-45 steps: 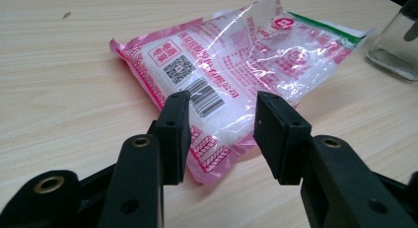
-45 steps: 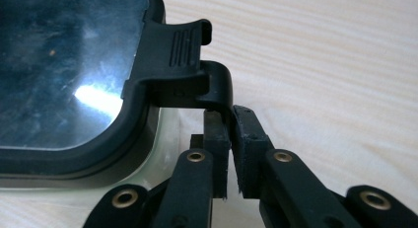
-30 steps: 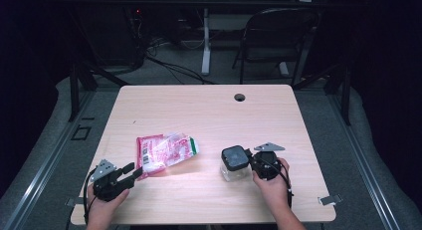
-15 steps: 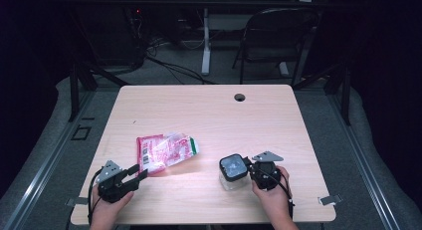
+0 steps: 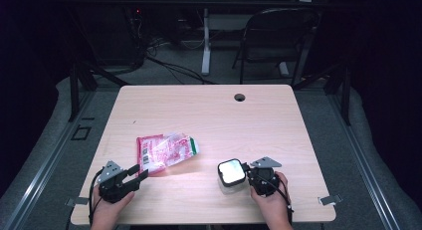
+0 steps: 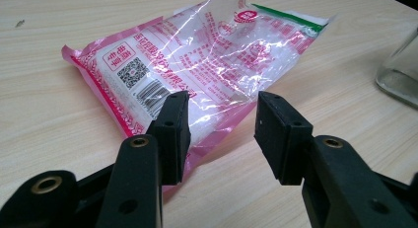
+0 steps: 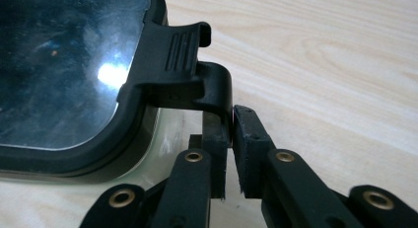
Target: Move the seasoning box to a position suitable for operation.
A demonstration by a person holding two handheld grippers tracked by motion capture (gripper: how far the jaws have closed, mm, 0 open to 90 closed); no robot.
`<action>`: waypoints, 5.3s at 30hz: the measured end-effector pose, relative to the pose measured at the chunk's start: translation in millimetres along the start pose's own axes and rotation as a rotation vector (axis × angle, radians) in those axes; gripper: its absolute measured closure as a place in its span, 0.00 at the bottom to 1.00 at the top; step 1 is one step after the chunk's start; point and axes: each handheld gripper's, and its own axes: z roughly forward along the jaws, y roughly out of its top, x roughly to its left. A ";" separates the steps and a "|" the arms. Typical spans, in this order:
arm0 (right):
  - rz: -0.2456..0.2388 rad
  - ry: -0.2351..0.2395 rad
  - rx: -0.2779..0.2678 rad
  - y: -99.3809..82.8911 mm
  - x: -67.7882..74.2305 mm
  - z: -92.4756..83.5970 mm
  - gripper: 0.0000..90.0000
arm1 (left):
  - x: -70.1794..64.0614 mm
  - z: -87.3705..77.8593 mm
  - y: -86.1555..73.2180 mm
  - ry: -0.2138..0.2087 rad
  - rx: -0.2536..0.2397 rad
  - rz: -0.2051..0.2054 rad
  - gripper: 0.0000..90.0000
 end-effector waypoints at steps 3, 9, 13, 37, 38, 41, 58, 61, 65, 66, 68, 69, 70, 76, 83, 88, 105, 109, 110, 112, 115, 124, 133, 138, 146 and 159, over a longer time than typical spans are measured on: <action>0.006 0.023 0.007 -2.9 1.3 -3.4 0.93 | 0.0 0.0 0.0 -0.001 0.000 0.000 0.63; 0.005 0.062 0.038 -3.9 3.4 -8.4 0.91 | -0.8 0.2 0.8 -0.004 -0.004 0.009 0.63; -0.004 0.088 0.069 -3.6 5.0 -12.0 0.89 | -2.5 -0.4 3.1 -0.006 0.011 0.023 0.63; 0.055 0.185 0.039 32.6 -15.2 -50.3 0.75 | -15.5 5.4 22.6 -0.063 0.039 -0.047 0.56; 0.052 0.185 0.039 35.8 -14.7 -50.1 0.75 | -16.7 6.6 24.1 -0.058 0.041 -0.041 0.56; 0.051 0.182 0.023 45.1 -13.4 -49.6 0.74 | -20.9 9.2 29.4 -0.059 0.049 -0.032 0.55; 0.091 0.214 0.070 53.0 -1.0 -44.4 0.80 | -70.5 26.2 62.0 -0.094 0.101 0.097 0.68; 0.092 0.209 0.076 50.8 -1.5 -44.9 0.84 | -80.8 32.8 61.1 -0.119 0.117 0.111 0.71; 0.109 0.215 0.080 48.9 -3.1 -45.1 0.86 | -95.2 41.3 60.2 -0.168 0.149 0.127 0.78; 0.118 0.225 0.072 48.1 -4.0 -44.8 0.86 | -100.0 43.4 59.4 -0.163 0.149 0.132 0.80; 0.126 0.236 0.073 46.9 -5.5 -43.9 0.87 | -106.7 47.3 58.5 -0.195 0.166 0.152 0.84; 0.129 0.239 0.075 46.3 -6.0 -43.4 0.87 | -110.5 49.4 57.7 -0.203 0.173 0.161 0.86; 0.131 0.241 0.079 45.8 -6.3 -43.0 0.88 | -114.1 51.1 57.1 -0.209 0.179 0.170 0.87; 0.143 0.251 0.080 44.0 -8.0 -41.3 0.89 | -132.9 60.4 53.1 -0.265 0.200 0.189 0.97; 0.144 0.257 0.078 43.2 -7.3 -41.8 0.91 | -147.8 69.3 48.5 -0.306 0.220 0.206 1.00; 0.145 0.258 0.076 42.5 -7.3 -42.2 0.91 | -157.8 74.0 47.2 -0.329 0.243 0.223 1.00; 0.151 0.260 0.073 41.1 -7.7 -42.6 0.92 | -165.1 78.6 48.9 -0.354 0.255 0.222 1.00; 0.155 0.263 0.067 40.5 -7.6 -42.5 0.92 | -165.0 77.4 50.2 -0.358 0.253 0.218 1.00; 0.154 0.261 0.068 40.5 -7.5 -42.5 0.92 | -165.1 77.1 50.6 -0.357 0.252 0.218 1.00; 0.156 0.262 0.067 40.5 -7.4 -42.5 0.92 | -165.3 77.0 51.3 -0.357 0.248 0.220 1.00; 0.158 0.256 0.068 40.2 -7.6 -42.6 0.92 | -166.1 76.9 52.5 -0.359 0.246 0.219 1.00; 0.162 0.260 0.068 39.5 -8.4 -42.6 0.92 | -168.4 76.4 56.5 -0.358 0.246 0.228 1.00; 0.167 0.265 0.071 39.9 -9.6 -42.1 0.91 | -168.9 76.4 58.3 -0.357 0.248 0.231 1.00; 0.162 0.261 0.073 40.1 -9.6 -42.1 0.90 | -169.4 76.1 59.3 -0.357 0.242 0.233 1.00; 0.133 0.273 0.078 43.9 -6.6 -45.2 0.84 | -170.0 74.1 63.9 -0.352 0.235 0.239 1.00; 0.063 0.336 0.072 34.2 8.5 -58.6 0.64 | -174.4 73.2 76.1 -0.346 0.231 0.250 1.00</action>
